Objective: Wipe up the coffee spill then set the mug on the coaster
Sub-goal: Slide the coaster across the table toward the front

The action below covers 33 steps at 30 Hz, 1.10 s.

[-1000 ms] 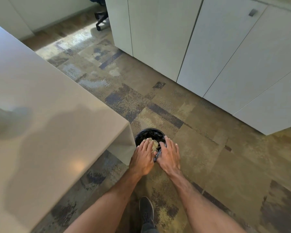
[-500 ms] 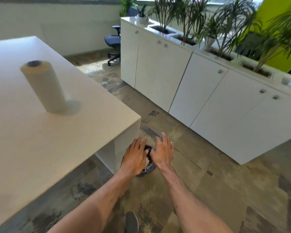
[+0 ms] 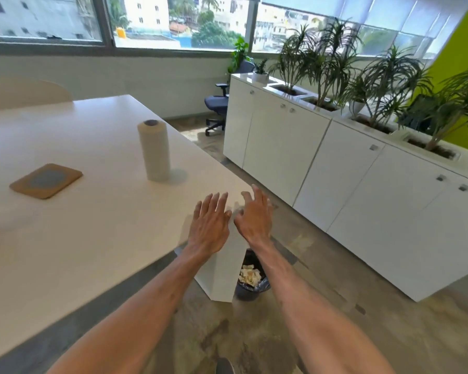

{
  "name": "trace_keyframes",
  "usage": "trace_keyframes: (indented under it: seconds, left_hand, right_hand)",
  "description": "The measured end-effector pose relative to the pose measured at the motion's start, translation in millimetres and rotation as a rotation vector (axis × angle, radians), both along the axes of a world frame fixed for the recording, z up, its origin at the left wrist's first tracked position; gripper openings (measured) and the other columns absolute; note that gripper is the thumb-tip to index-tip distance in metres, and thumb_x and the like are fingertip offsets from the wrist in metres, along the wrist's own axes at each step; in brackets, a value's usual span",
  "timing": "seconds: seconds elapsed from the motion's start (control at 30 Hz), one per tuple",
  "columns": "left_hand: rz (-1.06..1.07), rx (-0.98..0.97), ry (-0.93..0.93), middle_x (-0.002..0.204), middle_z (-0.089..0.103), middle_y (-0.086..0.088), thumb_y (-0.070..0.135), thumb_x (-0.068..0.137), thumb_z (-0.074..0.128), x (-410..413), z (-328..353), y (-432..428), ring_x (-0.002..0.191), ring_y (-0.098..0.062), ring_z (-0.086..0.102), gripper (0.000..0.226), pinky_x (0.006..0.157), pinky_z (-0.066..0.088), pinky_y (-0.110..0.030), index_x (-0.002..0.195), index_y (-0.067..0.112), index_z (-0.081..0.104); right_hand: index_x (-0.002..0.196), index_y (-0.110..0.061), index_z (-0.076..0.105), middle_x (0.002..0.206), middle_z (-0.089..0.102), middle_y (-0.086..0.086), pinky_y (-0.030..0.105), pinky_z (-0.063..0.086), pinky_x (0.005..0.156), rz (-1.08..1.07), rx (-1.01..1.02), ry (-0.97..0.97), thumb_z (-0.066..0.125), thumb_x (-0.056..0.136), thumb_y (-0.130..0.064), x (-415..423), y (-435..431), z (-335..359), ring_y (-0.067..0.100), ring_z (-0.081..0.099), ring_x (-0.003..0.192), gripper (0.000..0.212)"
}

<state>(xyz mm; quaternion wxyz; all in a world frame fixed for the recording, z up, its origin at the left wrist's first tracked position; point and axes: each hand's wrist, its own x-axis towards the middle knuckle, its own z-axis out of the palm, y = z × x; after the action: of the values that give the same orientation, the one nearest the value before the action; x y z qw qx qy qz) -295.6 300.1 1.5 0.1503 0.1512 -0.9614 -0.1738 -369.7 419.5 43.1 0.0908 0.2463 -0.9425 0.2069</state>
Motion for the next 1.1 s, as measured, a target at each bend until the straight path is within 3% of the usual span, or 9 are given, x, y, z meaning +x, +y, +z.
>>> trace_keyframes:
  seconds: [0.47, 0.6, 1.1]
  left_hand:
    - [0.442, 0.026, -0.017, 0.177, 0.029, -0.006, 0.037, 0.119, 0.026, 121, 7, -138, 0.167, -0.028, 0.019, 0.058, 0.136, 0.012, -0.048, 0.173, 0.02, 0.018]
    - [0.558, 0.024, -0.014, 0.171, 0.036, -0.007, 0.036, 0.118, 0.031, 143, 2, -179, 0.163, -0.03, 0.025, 0.058, 0.133, 0.018, -0.049, 0.171, 0.017, 0.02]
    - [0.906, 0.186, 0.057, 0.172, 0.034, -0.015, 0.036, 0.117, 0.035, 150, -18, -309, 0.164, -0.031, 0.023, 0.058, 0.135, 0.02, -0.047, 0.168, 0.011, 0.027]
  right_hand:
    - [0.159, -0.015, 0.05, 0.17, 0.038, 0.007, 0.046, 0.032, 0.127, 0.45, -0.028, 0.007, 0.062, 0.097, -0.012, 73, -166, 5, 0.029, 0.036, 0.157, 0.063]
    - [0.16, -0.016, 0.048, 0.171, 0.035, 0.005, 0.045, 0.03, 0.128, 0.568, 0.009, -0.016, 0.06, 0.096, -0.012, 83, -209, -4, 0.026, 0.033, 0.159, 0.066]
    - [0.166, -0.019, 0.038, 0.173, 0.033, 0.003, 0.045, 0.025, 0.131, 0.909, 0.094, -0.041, 0.06, 0.1, -0.014, 68, -384, -22, 0.023, 0.031, 0.161, 0.07]
